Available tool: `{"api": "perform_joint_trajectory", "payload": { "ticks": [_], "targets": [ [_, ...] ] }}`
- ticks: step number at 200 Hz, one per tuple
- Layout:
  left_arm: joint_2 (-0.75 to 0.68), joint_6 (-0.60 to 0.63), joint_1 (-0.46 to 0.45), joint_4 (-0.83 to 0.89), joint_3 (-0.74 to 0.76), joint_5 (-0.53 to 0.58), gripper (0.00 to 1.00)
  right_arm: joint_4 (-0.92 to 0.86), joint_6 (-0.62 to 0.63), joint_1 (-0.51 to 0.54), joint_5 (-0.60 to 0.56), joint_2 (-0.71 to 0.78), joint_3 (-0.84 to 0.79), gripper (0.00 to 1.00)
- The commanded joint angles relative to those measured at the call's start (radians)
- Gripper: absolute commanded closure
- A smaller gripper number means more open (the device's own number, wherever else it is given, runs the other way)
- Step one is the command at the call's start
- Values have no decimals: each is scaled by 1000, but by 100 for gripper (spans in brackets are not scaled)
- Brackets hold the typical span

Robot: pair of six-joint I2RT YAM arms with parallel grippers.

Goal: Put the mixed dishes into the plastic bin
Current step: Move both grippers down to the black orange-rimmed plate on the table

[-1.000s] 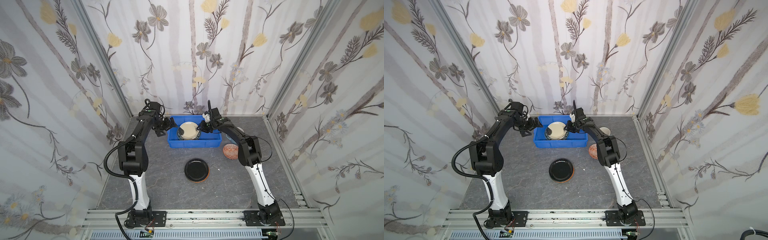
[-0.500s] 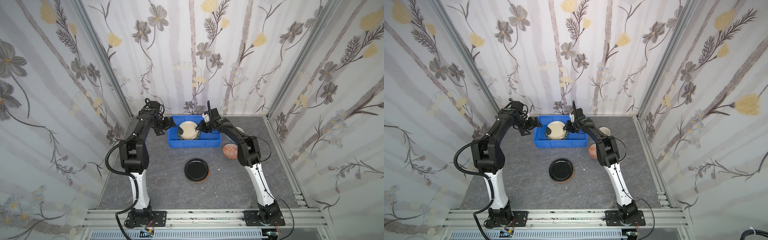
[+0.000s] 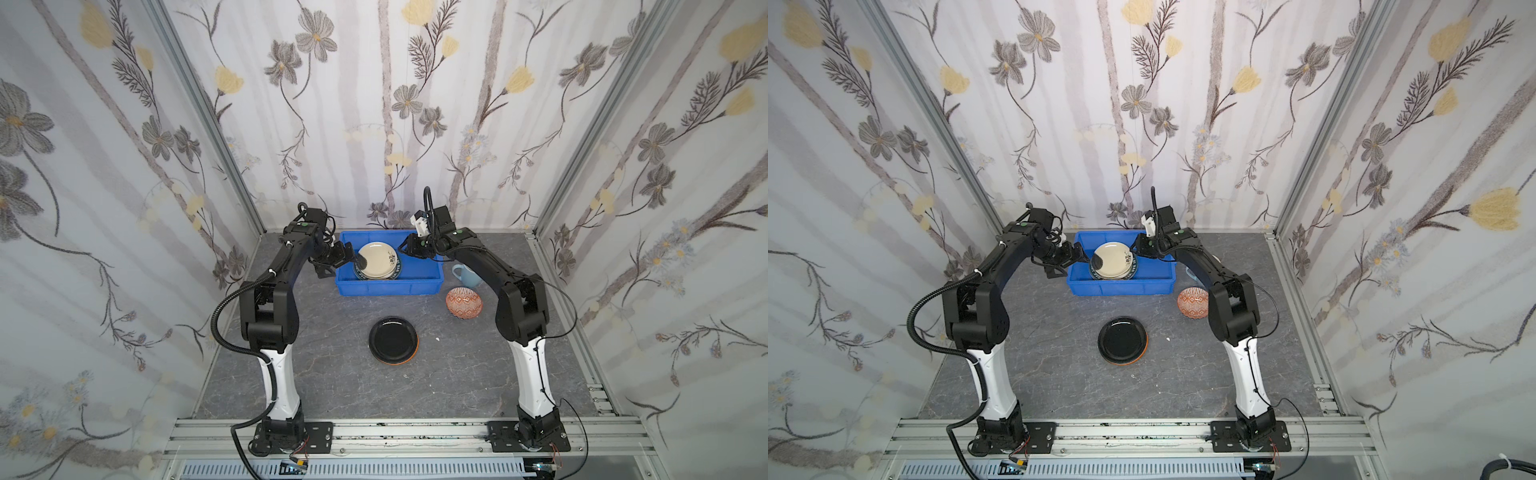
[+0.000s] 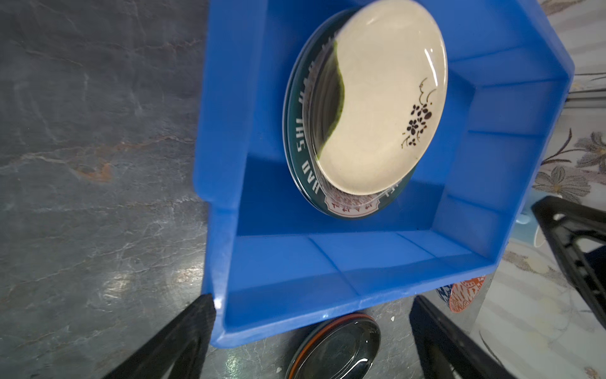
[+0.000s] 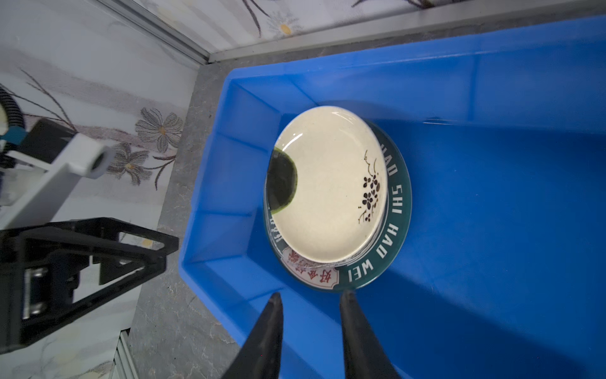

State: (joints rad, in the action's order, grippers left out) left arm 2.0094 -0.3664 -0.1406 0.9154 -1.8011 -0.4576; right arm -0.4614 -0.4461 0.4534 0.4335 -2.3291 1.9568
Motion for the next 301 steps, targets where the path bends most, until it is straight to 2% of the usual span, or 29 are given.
{"api": "perform_joint_trajectory", "payload": {
  "ticks": [1, 57, 92, 113, 137, 155, 182, 254, 277, 292, 301],
  "targets": [
    [-78, -11, -56, -26, 99, 53, 8, 9, 65, 16, -45, 133, -161, 69],
    [-375, -166, -230, -170, 534, 147, 14, 98, 63, 105, -86, 505, -682, 70],
    [-552, -266, -353, -204, 763, 219, 19, 189, -15, 189, -99, 640, -941, 70],
    [-650, -333, -405, -236, 877, 245, 31, 257, -65, 241, -108, 674, -1040, 71],
    [-713, -382, -441, -288, 974, 251, 49, 279, -94, 278, -150, 666, -1080, 73],
    [-704, -384, -459, -313, 997, 253, 56, 290, -110, 282, -163, 657, -1091, 74],
    [-668, -379, -474, -352, 1005, 255, 61, 287, -111, 286, -179, 650, -1096, 74],
    [-576, -343, -477, -410, 978, 249, 69, 277, -117, 286, -194, 627, -1089, 74],
    [-522, -328, -476, -413, 943, 233, 74, 274, -113, 285, -195, 603, -1077, 75],
    [-493, -314, -476, -410, 920, 226, 82, 270, -109, 283, -195, 583, -1067, 75],
    [-477, -305, -476, -398, 900, 227, 83, 269, -107, 282, -195, 574, -1063, 75]
  ]
}}
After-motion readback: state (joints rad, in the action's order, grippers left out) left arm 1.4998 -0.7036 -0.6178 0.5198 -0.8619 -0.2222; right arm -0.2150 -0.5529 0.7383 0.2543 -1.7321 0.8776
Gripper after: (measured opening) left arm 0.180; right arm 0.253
